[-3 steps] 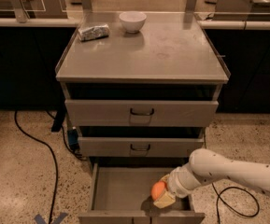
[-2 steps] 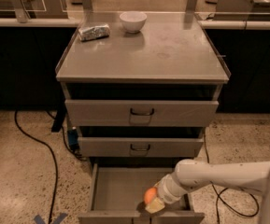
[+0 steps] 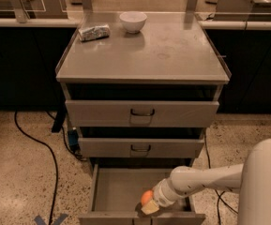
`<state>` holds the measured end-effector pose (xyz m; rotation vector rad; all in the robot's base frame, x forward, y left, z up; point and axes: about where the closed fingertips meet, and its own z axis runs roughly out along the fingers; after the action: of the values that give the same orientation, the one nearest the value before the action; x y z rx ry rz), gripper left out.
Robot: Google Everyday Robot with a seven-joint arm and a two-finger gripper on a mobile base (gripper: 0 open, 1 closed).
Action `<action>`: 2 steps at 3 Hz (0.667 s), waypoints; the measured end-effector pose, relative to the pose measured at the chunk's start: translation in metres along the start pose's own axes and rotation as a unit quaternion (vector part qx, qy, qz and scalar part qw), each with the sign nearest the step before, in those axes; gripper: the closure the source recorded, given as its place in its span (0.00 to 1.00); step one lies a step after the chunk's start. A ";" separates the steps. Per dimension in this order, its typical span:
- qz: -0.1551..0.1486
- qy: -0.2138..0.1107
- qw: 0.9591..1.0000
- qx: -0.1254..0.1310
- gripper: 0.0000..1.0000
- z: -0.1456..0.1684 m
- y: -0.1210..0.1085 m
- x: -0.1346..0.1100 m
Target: Place orange into bottom drawer
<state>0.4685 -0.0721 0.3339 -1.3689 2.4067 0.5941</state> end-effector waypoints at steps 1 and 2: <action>0.003 -0.013 1.000 -0.009 1.00 0.009 -0.002 -0.002; 0.006 -0.035 0.999 -0.009 1.00 0.031 -0.018 -0.011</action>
Offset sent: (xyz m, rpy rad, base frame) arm 0.0520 0.0254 -0.0479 0.1200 -0.0397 -0.0436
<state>0.4910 -0.0566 0.3082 -1.3200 2.3614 0.6570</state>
